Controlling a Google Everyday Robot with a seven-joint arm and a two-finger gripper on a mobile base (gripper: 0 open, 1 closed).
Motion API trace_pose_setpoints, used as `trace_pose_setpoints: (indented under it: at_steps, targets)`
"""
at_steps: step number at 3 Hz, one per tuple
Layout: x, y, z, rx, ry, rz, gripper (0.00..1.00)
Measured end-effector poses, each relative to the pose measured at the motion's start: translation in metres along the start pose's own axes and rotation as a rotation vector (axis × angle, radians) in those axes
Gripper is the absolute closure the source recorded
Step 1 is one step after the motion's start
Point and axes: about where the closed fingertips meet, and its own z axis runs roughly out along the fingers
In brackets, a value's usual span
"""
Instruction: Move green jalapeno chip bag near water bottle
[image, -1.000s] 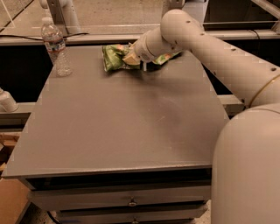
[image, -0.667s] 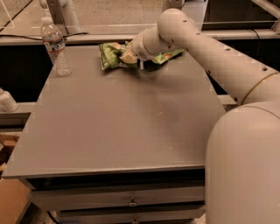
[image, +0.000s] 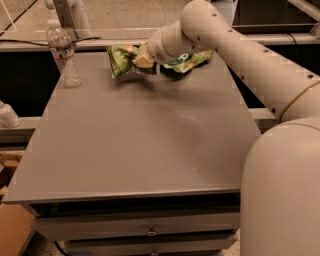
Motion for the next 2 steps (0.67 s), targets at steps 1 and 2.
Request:
trace_pose_setpoints:
  at_steps: [1, 2]
  targets:
    - [-0.013, 0.016, -0.011, -0.026, -0.007, -0.001, 1.00]
    - [-0.022, 0.032, -0.012, -0.049, -0.001, 0.000, 1.00]
